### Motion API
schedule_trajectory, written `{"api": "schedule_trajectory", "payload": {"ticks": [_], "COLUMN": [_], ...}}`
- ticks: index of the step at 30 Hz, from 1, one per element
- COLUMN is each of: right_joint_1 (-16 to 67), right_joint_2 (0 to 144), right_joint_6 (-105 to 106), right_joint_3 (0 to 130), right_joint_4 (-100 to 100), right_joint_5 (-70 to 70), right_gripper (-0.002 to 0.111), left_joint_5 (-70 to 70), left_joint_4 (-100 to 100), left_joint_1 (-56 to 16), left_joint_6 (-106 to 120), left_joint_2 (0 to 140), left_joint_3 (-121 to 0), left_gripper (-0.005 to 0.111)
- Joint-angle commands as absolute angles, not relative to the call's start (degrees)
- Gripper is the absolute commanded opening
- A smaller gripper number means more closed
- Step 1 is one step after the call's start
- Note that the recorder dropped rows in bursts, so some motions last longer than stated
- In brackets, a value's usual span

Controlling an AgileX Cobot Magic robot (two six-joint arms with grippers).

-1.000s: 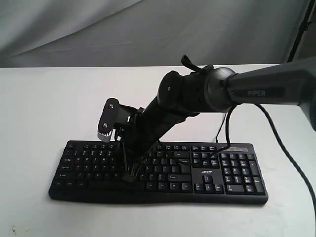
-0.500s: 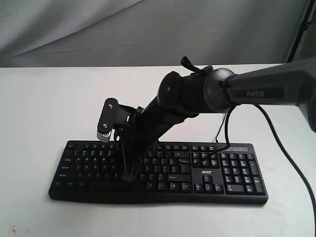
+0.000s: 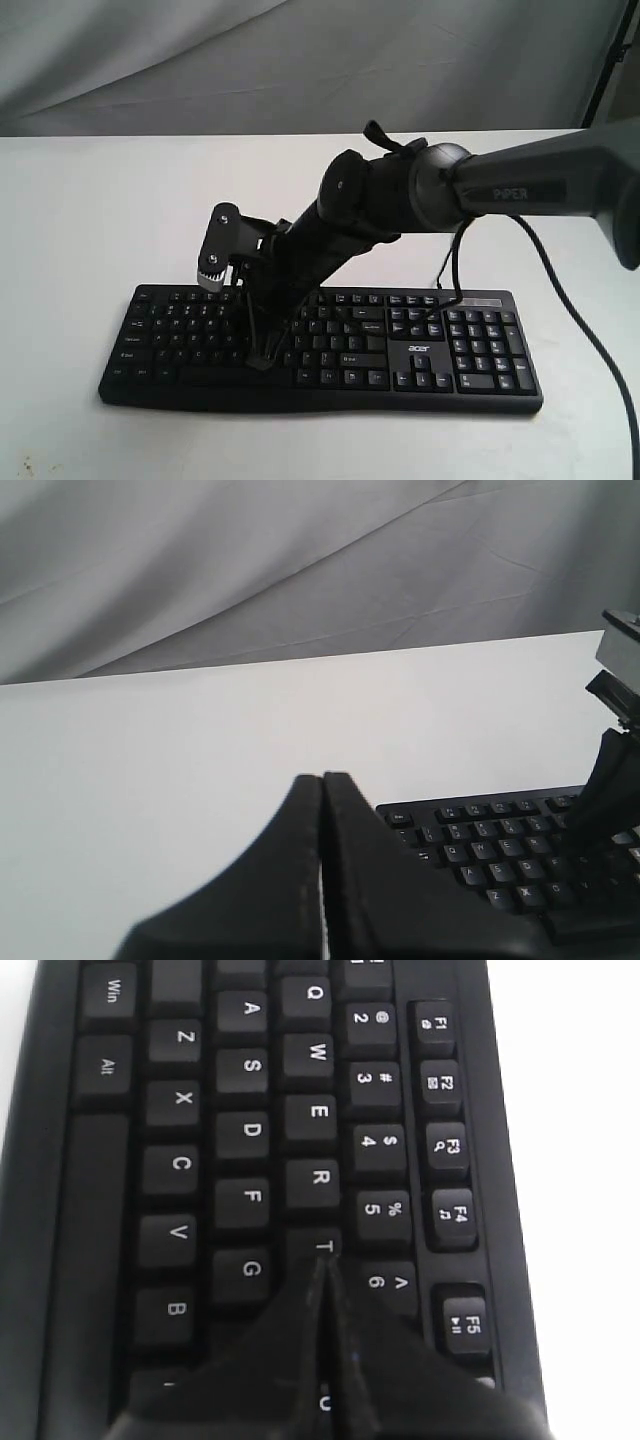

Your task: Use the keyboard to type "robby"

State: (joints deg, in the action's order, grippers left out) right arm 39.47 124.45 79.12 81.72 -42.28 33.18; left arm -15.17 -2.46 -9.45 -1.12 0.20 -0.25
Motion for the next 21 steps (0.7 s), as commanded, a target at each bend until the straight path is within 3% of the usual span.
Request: {"api": "schedule_trajectory", "payload": {"ticks": [1, 21], "right_joint_1": [39.33, 39.33], "right_joint_2": [124.39, 125.55], "right_joint_6": [79.79, 79.54], "right_joint_3": [82.15, 82.15], "right_joint_4": [-43.22, -43.45], "right_joint_5": [32.81, 33.7], "right_gripper": [0.0, 0.0], "left_joint_5": [-14.86, -14.86], "left_joint_4": [-2.74, -2.74], "left_joint_1": [-9.82, -9.82], "left_joint_6": [-1.28, -1.28], "left_joint_2": [0.0, 0.0], "left_joint_3": [0.0, 0.0], "left_gripper": [0.0, 0.0]}}
